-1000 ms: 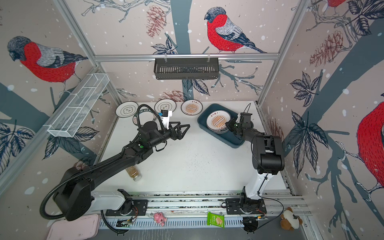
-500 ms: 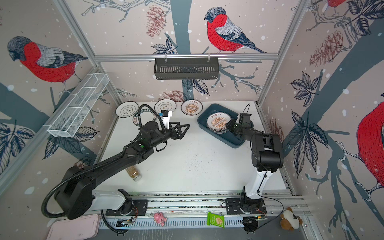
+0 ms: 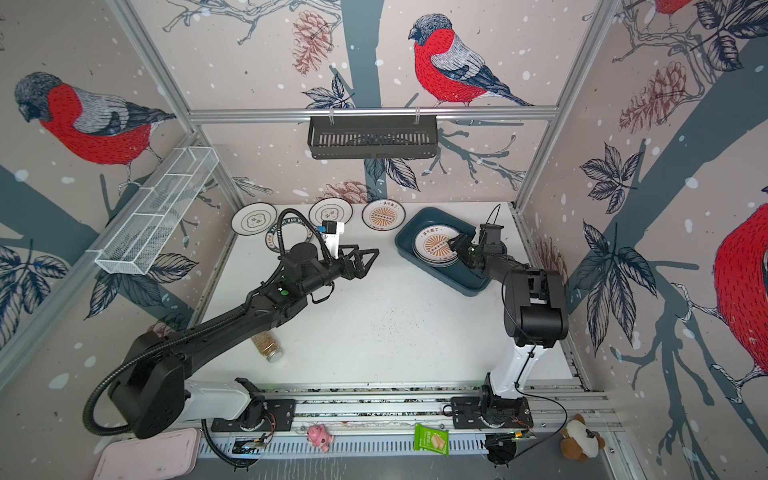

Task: Place the plates into the plastic bin on the countertop
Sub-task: 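Lower the orange-sunburst plate onto the bin stack with the right gripper, then open the right gripper and raise it while the left moves to the green-rimmed plate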

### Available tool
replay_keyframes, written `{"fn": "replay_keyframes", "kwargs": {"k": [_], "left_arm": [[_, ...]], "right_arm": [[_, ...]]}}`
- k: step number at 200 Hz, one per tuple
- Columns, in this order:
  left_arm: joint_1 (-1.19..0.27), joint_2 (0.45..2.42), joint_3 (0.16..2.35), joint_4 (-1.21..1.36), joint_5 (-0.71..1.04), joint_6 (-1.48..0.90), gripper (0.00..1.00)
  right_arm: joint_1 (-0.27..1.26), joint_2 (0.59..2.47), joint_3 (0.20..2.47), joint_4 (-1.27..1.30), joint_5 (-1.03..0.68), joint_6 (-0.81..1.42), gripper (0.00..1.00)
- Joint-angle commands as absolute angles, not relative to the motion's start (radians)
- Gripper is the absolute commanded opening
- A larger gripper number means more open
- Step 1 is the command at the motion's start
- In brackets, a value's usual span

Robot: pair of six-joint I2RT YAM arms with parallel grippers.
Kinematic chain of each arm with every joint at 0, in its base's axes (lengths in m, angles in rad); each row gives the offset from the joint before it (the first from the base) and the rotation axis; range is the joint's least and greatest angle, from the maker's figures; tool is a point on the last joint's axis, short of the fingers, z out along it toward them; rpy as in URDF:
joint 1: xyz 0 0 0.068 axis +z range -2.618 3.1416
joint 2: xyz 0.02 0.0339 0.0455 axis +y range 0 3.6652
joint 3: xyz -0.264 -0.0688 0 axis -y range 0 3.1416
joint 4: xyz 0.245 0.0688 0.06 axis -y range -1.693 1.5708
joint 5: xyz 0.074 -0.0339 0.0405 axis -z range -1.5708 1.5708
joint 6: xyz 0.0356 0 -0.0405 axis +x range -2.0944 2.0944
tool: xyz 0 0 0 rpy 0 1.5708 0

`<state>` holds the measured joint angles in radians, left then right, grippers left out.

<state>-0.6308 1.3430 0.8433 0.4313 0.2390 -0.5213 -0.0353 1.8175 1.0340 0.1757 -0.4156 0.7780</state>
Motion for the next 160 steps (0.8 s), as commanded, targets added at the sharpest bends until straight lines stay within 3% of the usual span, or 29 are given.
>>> {"fn": "replay_keyframes", "kwargs": {"k": [1, 94, 147, 160], "left_arm": [[-0.632, 1.347, 0.846, 0.431, 0.233, -0.528, 0.96], [-0.613, 1.345, 0.836, 0.356, 0.063, -0.569, 0.96], [-0.403, 1.355, 0.701, 0.458, 0.090, -0.775, 0.96], [-0.347, 1.365, 0.705, 0.402, 0.081, -0.802, 0.96]], "right_arm": [[-0.035, 1.795, 1.029, 0.143, -0.373, 0.742, 0.69], [-0.015, 1.657, 0.994, 0.158, -0.376, 0.702, 0.80], [0.060, 1.497, 0.951, 0.300, -0.412, 0.650, 1.00], [0.086, 1.466, 0.944, 0.333, -0.430, 0.627, 1.00]]}}
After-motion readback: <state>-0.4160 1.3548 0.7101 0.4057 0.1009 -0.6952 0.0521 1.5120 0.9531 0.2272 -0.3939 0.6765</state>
